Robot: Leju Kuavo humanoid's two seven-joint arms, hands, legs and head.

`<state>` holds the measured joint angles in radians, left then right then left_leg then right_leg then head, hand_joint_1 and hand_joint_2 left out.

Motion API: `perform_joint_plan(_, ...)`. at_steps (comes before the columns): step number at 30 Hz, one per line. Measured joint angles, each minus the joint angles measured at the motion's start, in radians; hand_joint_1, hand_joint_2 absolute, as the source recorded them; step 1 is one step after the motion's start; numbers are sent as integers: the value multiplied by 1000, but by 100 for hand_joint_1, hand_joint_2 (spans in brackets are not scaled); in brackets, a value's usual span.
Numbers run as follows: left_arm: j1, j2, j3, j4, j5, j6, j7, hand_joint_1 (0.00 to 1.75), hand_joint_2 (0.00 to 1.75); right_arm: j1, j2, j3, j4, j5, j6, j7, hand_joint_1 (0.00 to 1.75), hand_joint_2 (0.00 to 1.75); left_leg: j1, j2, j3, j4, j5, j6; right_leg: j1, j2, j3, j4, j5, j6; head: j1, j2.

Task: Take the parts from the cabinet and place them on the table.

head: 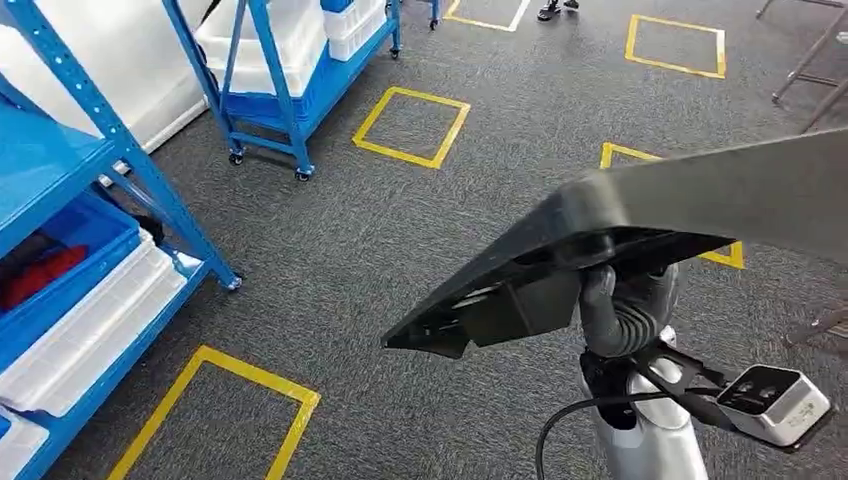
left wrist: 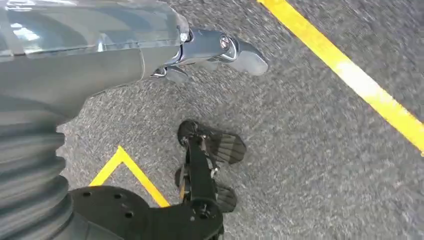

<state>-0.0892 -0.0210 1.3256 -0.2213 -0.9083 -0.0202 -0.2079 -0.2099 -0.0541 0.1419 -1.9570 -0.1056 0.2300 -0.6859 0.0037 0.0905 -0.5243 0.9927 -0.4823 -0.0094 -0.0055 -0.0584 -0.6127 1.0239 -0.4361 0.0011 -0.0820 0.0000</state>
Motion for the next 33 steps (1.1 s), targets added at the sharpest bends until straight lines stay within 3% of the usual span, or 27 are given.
perform_joint_plan(2, -1, 0, 0, 0, -2, 2, 2, 0, 175, 0, -3, 3, 6, -7, -7, -1, 175, 175, 1, 20, 7, -4, -3, -10, 6, 22, -4, 2, -4, -9, 0, 0)
perform_joint_plan(3, -4, 0, 0, 0, -4, 2, 2, 0, 175, -2, -4, 4, 7, -8, -13, -2, 175, 175, 2, 30, 13, -4, -8, -18, 0, 35, -1, -6, -1, -17, 0, 0)
perform_joint_plan(4, -6, -1, 0, 0, -8, 2, 2, 0, 175, -1, -4, 6, 7, -8, -21, -5, 175, 175, 9, -2, 10, 9, -21, -22, -5, 43, 5, -11, 3, -22, 0, 0)
perform_joint_plan(5, -4, -2, 0, 0, -11, -1, 2, 0, 175, -3, -5, 8, 7, -8, -26, -10, 175, 175, 9, -43, -10, 55, -54, -22, -5, 51, 5, -11, 3, -30, 0, 0)
perform_joint_plan(6, -3, -2, -1, 0, -15, -2, 2, 0, 175, -1, -5, 11, 7, -8, -32, -10, 175, 175, 11, -63, -44, 129, -94, -23, -4, 59, 4, -11, 3, -35, 0, 0)
perform_joint_plan(8, 4, -2, -1, 0, -21, 0, 6, 0, 175, 10, -5, 14, 7, -4, -31, -10, 175, 175, 10, -79, -126, 293, -157, -25, 1, 85, 4, -10, 2, -37, 0, 0)
perform_joint_plan(9, 7, -2, -1, 0, -22, 2, 10, 0, 175, 16, -5, 16, 7, -3, -29, -10, 175, 175, 10, -81, -148, 328, -156, -24, 3, 99, 4, -9, 2, -37, 0, 0)
perform_joint_plan(10, 8, -3, -2, 0, -23, 3, 13, 0, 175, 20, -5, 19, 7, -3, -23, -10, 175, 175, 10, -81, -147, 314, -131, -22, 3, 112, 4, -6, 2, -37, 0, 0)
perform_joint_plan(12, 7, -5, -3, 0, -25, 3, 15, 0, 175, 21, -4, 27, 7, -3, -11, -10, 175, 175, 10, -91, -86, 155, -29, -15, 3, 143, 5, 0, 0, -36, 0, 0)
perform_joint_plan(13, 7, -5, -3, 0, -25, 3, 15, 0, 175, 20, -4, 30, 7, -3, -11, -11, 175, 175, 10, -123, -49, 68, 15, -11, 2, 155, 5, 3, -2, -33, 0, 0)
perform_joint_plan(14, 6, -5, -3, 0, -25, 3, 15, 0, 175, 19, -4, 35, 8, -3, -8, -11, 175, 175, 12, -174, -35, 34, 3, -7, 4, 165, 2, 6, -3, -28, 0, 0)
perform_joint_plan(16, 6, -8, -3, 0, -26, 3, 14, 0, 175, 11, -4, 46, 13, -4, -8, -11, 175, 175, 8, -161, -30, 20, 6, -6, -3, 186, -7, 8, 1, -15, 0, 0)
perform_joint_plan(18, 1, -9, -5, 0, -32, -2, 7, 0, 175, 10, -5, 47, 15, -4, -16, -11, 175, 175, 5, -142, -26, 16, 10, 8, -6, 208, -9, -1, 7, 1, 0, 0)
perform_joint_plan(19, -2, -11, -5, 0, -33, -3, 4, 0, 175, 8, -7, 48, 15, -2, -21, -11, 175, 175, 17, -125, -22, 3, 20, 17, -5, 190, -10, 11, 2, 3, 0, 0)
perform_joint_plan(20, -3, -11, -5, 0, -34, -6, 2, 0, 175, 2, -12, 50, 14, 0, -27, -11, 175, 175, 13, -116, -20, -2, 22, 20, 2, 130, -25, 39, -20, 6, 0, 0)
perform_joint_plan(21, -1, -11, -5, 0, -34, -6, 1, 0, 175, -4, -13, 56, 14, 1, -31, -11, 175, 175, 11, -102, -20, -2, 21, 28, 1, 95, -57, 101, -59, 10, 0, 0)
perform_joint_plan(23, 5, -10, -5, 0, -32, -6, 2, 0, 175, 0, -16, 63, 15, 8, -32, -11, 175, 175, 6, -74, -21, -1, 19, 30, -6, 71, -131, 251, -126, 18, 0, 0)
perform_joint_plan(24, 6, -10, -5, 0, -31, -5, 4, 0, 175, 5, -19, 65, 15, 10, -32, -11, 175, 175, 5, -60, -21, -1, 18, 30, -9, 69, -155, 299, -136, 21, 0, 0)
perform_joint_plan(25, 6, -10, -5, 0, -31, -2, 6, 0, 175, 8, -21, 68, 15, 12, -31, -11, 175, 175, 5, -48, -21, -1, 17, 29, -12, 66, -154, 296, -122, 24, 0, 0)
perform_joint_plan(26, 6, -10, -5, 0, -31, -1, 7, 0, 175, 9, -23, 69, 15, 13, -31, -11, 175, 175, 5, -36, -19, 0, 14, 26, -14, 62, -130, 248, -89, 25, 0, 0)
perform_joint_plan(27, 5, -11, -5, 0, -31, 0, 8, 0, 175, 8, -25, 72, 14, 14, -31, -11, 175, 175, 5, -23, -16, 1, 11, 24, -15, 51, -79, 157, -43, 24, 0, 0)
perform_joint_plan(28, 4, -11, -5, 0, -31, 0, 8, 0, 175, 8, -26, 72, 14, 14, -31, -11, 175, 175, 5, -14, -12, 2, 7, 19, -15, 25, -27, 64, -5, 22, 0, 0)
perform_joint_plan(29, 4, -11, -5, 0, -31, 0, 8, 0, 175, 7, -27, 72, 14, 14, -31, -11, 175, 175, 1, -6, -8, 4, 2, 14, -5, -37, 1, 6, -16, 16, 0, 0)
perform_joint_plan(30, 4, -11, -5, 0, -31, 0, 8, 0, 175, 7, -27, 74, 14, 15, -31, -10, 175, 175, -6, 1, -7, 8, -3, 6, -1, -26, 1, 3, -10, 4, 0, 0)
perform_joint_plan(33, 3, -11, -5, 0, -31, 0, 9, 0, 175, 7, -28, 78, 14, 15, -31, -11, 175, 175, -4, 33, 3, 3, -9, -7, 7, 13, -4, 5, -11, -9, 0, 0)
